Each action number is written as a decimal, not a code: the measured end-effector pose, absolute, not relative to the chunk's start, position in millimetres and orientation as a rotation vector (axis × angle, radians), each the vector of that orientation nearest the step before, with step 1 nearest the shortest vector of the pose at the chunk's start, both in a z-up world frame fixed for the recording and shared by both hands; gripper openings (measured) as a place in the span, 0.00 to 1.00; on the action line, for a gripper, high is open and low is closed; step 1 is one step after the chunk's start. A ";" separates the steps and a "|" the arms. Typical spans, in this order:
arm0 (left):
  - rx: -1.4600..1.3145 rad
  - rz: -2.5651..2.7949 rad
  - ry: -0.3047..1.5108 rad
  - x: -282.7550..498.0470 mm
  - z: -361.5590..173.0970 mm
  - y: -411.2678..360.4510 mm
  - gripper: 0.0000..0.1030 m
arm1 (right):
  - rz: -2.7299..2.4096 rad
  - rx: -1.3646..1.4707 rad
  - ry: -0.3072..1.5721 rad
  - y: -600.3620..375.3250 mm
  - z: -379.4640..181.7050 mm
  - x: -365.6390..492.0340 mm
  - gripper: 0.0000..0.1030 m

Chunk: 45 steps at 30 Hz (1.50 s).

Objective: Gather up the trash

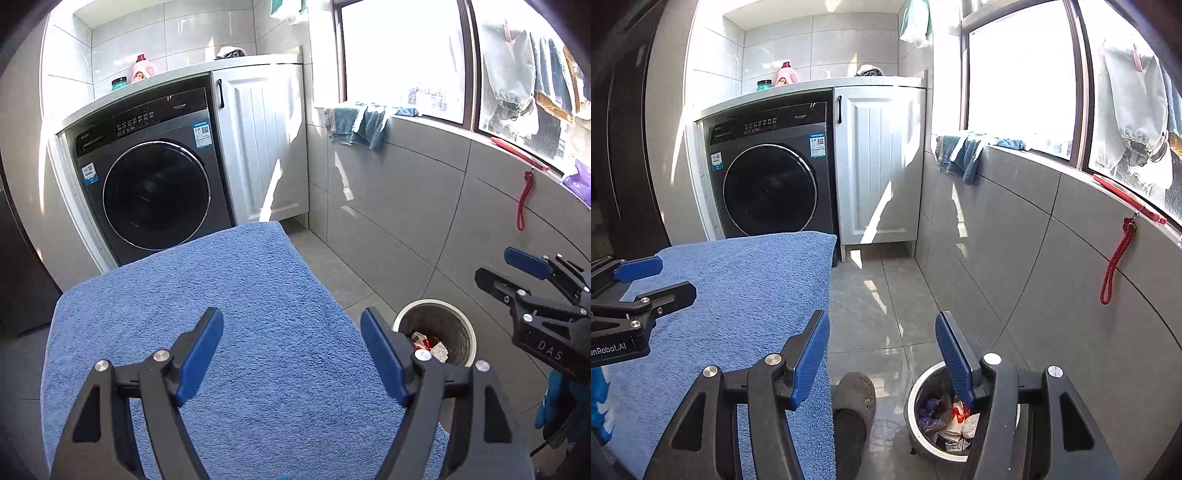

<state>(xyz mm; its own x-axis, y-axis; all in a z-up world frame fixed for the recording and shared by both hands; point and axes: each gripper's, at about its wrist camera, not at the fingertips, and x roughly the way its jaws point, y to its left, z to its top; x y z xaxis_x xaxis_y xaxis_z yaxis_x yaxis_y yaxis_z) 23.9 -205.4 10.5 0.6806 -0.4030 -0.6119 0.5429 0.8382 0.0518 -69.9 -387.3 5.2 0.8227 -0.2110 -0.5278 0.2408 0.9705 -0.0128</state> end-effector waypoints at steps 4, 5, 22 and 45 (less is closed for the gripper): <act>0.206 -0.471 0.582 17.9 22.3 -165.9 0.75 | -0.199 0.023 0.527 -357.4 20.5 -69.8 0.61; 0.199 -0.454 0.569 16.7 24.7 -157.5 0.75 | -0.188 0.017 0.522 -350.8 23.1 -69.0 0.62; 0.116 -0.280 0.472 9.2 36.5 -55.0 0.78 | -0.115 -0.089 0.496 -259.0 47.9 -61.9 0.67; 0.076 -0.136 0.429 7.1 34.2 8.2 0.83 | -0.115 -0.108 0.447 -220.4 56.2 -56.0 0.83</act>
